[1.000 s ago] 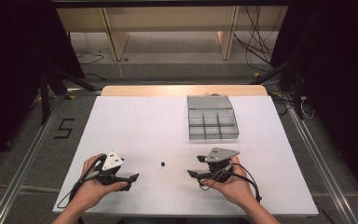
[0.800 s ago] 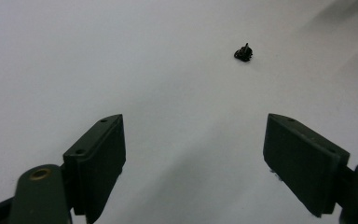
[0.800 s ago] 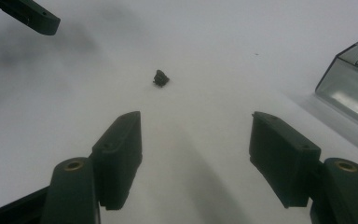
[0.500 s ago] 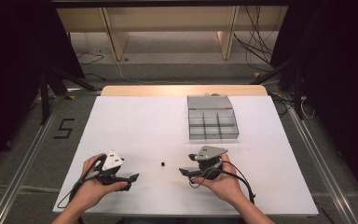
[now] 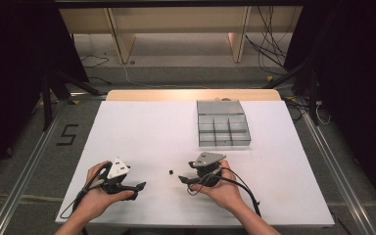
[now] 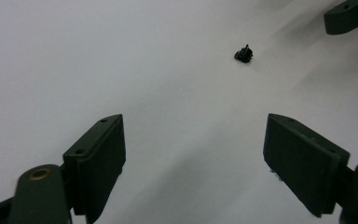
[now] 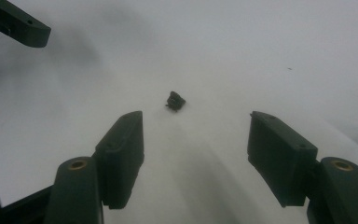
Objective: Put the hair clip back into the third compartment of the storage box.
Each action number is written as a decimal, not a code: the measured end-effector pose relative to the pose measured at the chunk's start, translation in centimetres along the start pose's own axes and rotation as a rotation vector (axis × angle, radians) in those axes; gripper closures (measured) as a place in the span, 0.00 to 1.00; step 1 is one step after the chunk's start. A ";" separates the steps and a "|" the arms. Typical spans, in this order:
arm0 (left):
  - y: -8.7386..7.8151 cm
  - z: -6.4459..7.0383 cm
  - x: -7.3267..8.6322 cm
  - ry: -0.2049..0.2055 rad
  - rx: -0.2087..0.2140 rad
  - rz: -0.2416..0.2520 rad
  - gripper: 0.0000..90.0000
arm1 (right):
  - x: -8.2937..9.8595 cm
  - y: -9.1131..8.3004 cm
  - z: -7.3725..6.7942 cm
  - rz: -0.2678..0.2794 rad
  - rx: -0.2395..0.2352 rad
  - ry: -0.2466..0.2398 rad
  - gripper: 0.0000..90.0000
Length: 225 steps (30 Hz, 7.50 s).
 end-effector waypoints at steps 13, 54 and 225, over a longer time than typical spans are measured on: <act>0.0 0.0 0.0 -0.002 0.001 0.003 0.23 | -1.2 2.3 -0.9 -0.012 0.014 0.007 0.46; -0.1 -0.1 0.0 -0.007 0.001 0.006 0.23 | -2.3 5.7 -2.9 -0.109 0.126 0.082 0.64; -0.1 -0.3 0.0 0.003 -0.011 0.011 0.23 | -2.2 -0.3 3.1 -0.013 0.298 0.207 0.90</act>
Point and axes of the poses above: each handheld gripper's, and its own axes: y roughly forward along the jaws, x roughly out of its underside, z roughly to its right, the point moved 2 cm from there along y, roughly forward along the jaws, and after that the axes turned 12 degrees about -y, right-handed, at the moved point
